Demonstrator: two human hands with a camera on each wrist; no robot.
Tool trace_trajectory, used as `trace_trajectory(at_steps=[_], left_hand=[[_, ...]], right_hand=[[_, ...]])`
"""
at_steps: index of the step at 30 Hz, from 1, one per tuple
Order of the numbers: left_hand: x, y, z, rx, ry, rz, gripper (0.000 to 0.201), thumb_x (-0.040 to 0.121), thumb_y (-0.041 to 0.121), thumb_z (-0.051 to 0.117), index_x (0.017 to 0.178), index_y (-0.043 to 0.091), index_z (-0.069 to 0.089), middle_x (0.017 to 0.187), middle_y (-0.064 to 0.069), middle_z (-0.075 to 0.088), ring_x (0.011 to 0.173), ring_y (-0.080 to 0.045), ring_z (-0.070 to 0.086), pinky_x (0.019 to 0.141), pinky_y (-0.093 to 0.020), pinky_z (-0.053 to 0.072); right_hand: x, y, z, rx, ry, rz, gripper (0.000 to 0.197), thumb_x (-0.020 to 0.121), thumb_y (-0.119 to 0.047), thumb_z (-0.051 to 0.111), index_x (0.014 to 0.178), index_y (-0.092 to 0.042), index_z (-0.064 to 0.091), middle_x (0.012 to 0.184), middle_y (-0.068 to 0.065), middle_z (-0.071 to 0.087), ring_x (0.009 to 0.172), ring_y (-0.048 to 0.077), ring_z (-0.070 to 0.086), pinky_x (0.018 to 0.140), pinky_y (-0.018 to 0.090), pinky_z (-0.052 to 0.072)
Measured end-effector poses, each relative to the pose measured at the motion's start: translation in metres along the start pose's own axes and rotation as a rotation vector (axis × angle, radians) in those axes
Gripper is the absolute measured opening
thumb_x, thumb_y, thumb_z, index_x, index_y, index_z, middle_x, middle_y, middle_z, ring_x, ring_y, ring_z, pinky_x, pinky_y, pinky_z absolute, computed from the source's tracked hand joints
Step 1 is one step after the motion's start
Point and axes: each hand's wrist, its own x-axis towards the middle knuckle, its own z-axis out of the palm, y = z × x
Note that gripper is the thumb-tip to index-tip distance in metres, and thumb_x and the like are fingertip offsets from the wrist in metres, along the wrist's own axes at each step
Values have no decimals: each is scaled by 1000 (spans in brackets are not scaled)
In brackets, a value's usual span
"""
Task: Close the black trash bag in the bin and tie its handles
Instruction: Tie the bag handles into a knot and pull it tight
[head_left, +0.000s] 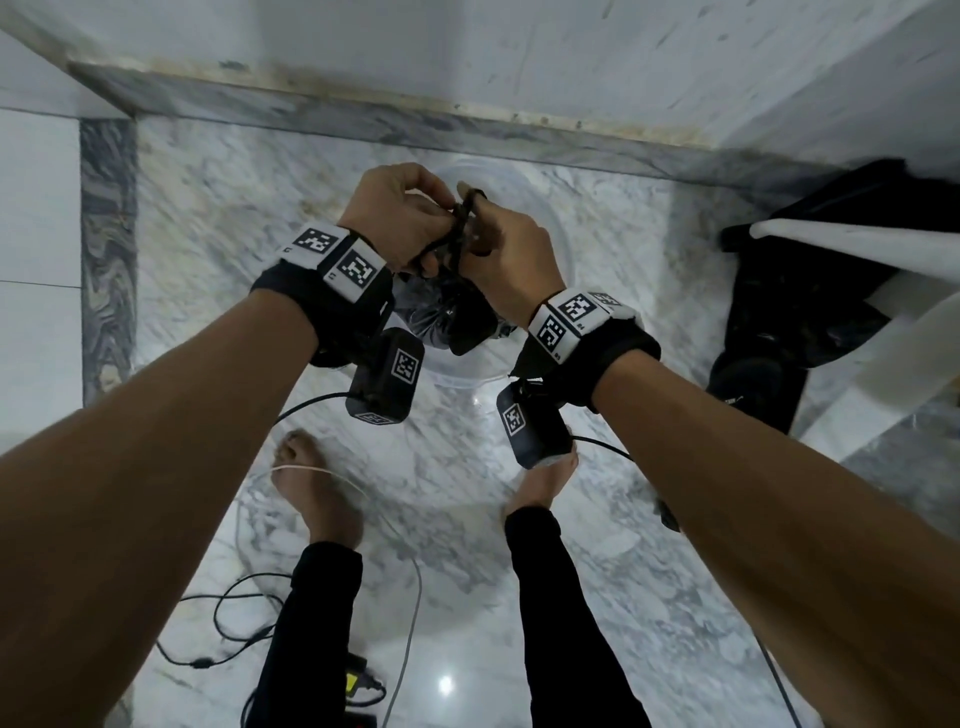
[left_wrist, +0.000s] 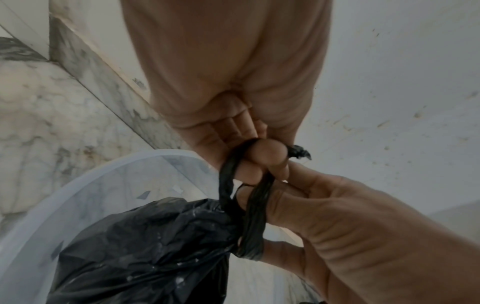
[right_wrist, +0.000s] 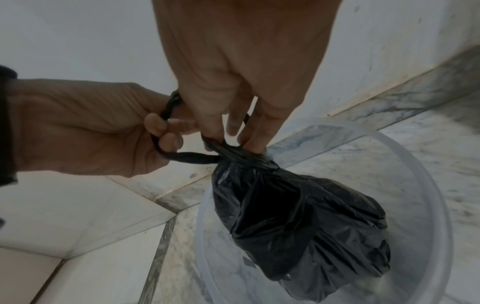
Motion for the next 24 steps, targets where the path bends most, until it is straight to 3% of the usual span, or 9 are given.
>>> trace_trajectory(at_steps=[2,4,7,8,12,15,18,21,24], left_hand=[[1,0,-1,28,-3,32,21,80,2,67,73,18,56,66,-7,62,39,-13,56,49,-31,54],[3,-3,-3,87,13,56,23,77,3,70,73,21,55,65,-5,59,55,-22,61,60,-42,61],[5,-8,-9,257,54,94,16,76,7,66,86,19,61,67,-2,62,64,-27,63,71,-50,61],[5,-9,-11,332,58,105,19,77,8,65,94,17,65,72,-3,65,64,-24,63,75,-46,61],[1,-17,-20,585,122,167,24,83,14,63,103,7,74,97,-16,74,93,-28,68,79,-23,47],[-1,-27,-24,605,176,97,25,86,17,61,105,6,73,103,-18,73,100,-32,65,78,-25,43],[1,-39,-21,624,191,16,26,87,22,60,105,8,73,111,-18,69,105,-33,62,82,-29,45],[4,-48,-18,609,254,-51,24,85,23,60,101,10,72,119,-21,62,105,-37,61,81,-34,48],[6,-53,-11,580,297,-109,23,85,16,56,100,9,71,104,-12,63,89,-33,62,73,-29,46]], right_hand=[[1,-1,-1,74,-30,47,57,82,-6,65,137,-11,51,96,5,74,89,10,67,63,-5,39],[3,1,-2,119,-50,86,44,81,-6,66,125,-7,61,72,-8,71,69,0,65,61,0,45],[7,6,-5,133,-30,127,12,79,-20,72,88,-13,74,74,-3,72,74,12,68,81,35,57],[8,9,-8,139,-17,154,5,78,-23,72,81,-19,72,77,-1,71,77,15,68,83,38,57],[12,29,-23,184,92,288,10,81,-23,69,71,-26,66,76,-6,65,79,15,62,85,41,55],[9,43,-33,129,195,382,4,81,-23,67,77,-22,66,75,-8,61,76,13,59,75,33,56],[6,55,-35,4,285,448,11,82,-18,64,89,-11,69,91,-1,62,77,13,57,60,15,41],[3,62,-29,-113,327,528,19,79,-9,57,92,-5,69,108,2,55,83,18,54,63,20,42],[2,65,-27,-201,282,577,24,74,-4,48,89,-2,67,117,12,60,89,30,62,71,28,52]])
